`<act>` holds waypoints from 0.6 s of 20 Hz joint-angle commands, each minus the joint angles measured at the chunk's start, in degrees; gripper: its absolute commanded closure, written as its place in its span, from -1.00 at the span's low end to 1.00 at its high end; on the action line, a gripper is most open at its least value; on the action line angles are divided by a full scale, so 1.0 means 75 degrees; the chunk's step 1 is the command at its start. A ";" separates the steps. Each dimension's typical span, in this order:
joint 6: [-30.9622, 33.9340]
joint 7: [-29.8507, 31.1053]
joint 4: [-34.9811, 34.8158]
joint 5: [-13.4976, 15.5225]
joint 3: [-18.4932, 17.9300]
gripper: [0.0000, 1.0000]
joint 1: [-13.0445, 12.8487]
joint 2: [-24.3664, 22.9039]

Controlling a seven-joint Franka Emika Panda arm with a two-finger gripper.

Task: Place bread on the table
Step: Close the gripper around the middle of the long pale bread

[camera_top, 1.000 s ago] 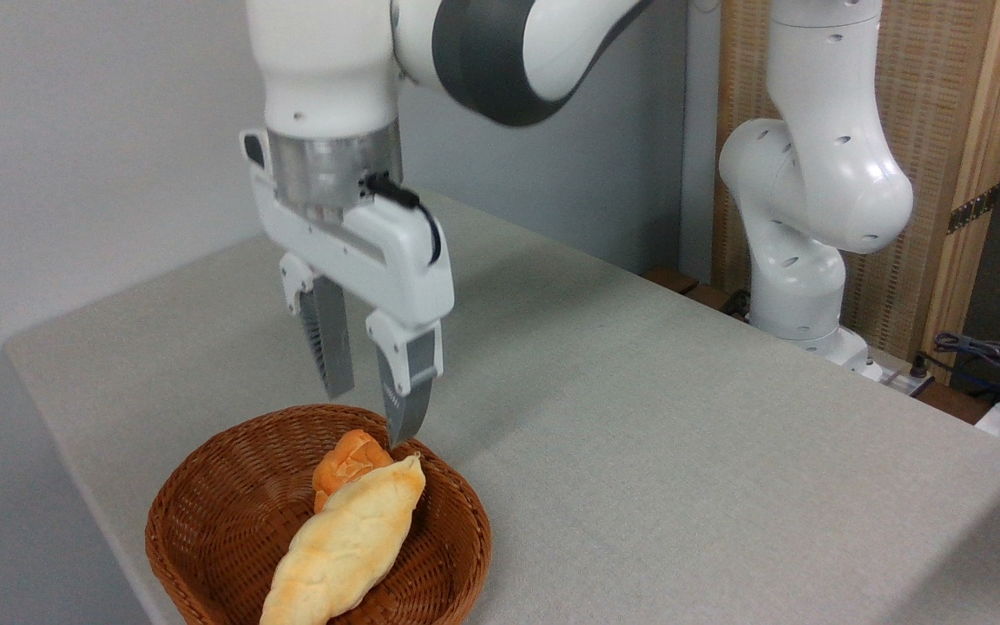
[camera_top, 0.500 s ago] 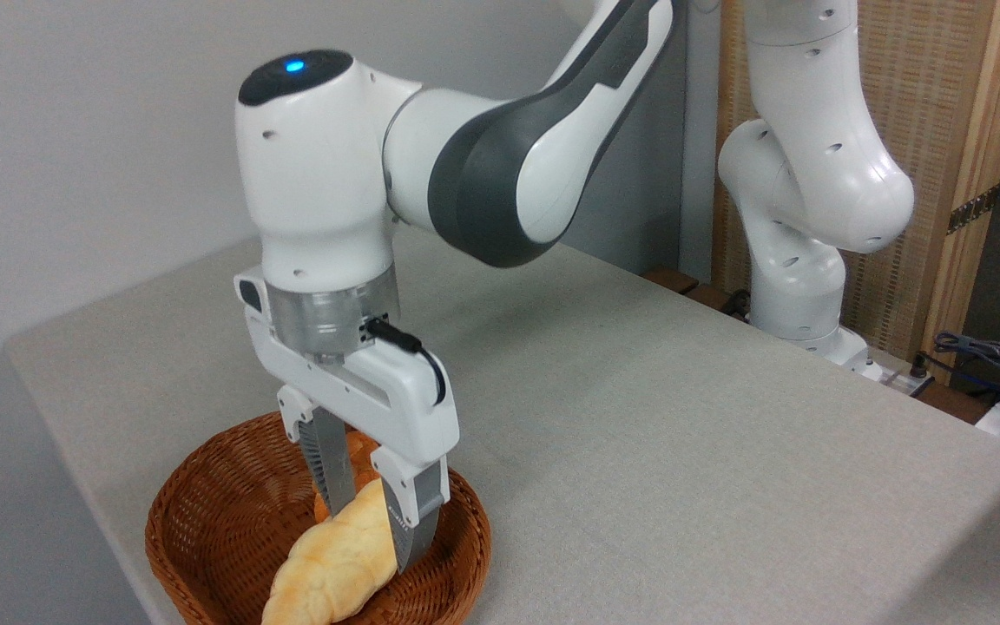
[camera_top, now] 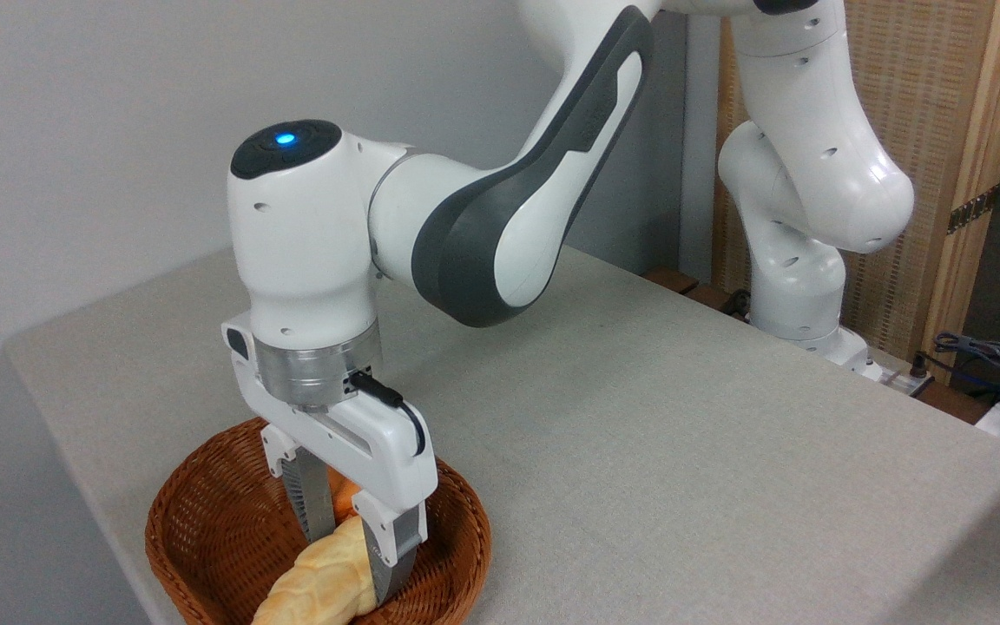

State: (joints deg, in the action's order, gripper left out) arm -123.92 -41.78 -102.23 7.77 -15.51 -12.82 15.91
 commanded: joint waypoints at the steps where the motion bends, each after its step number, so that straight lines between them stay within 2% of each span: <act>1: -0.0095 -0.0124 0.0048 0.0182 0.0005 -0.15 0.0010 -0.0013; 3: -0.0095 -0.0147 0.0048 0.0182 0.0005 0.24 0.0010 -0.0024; 4: -0.0095 -0.0148 0.0060 0.0182 0.0005 0.30 0.0010 -0.0024; 12: -0.0036 -0.0253 0.0048 0.0206 0.0005 0.29 0.0010 -0.0071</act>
State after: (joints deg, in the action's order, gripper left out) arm -123.97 -41.81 -101.82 7.82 -15.48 -12.82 15.92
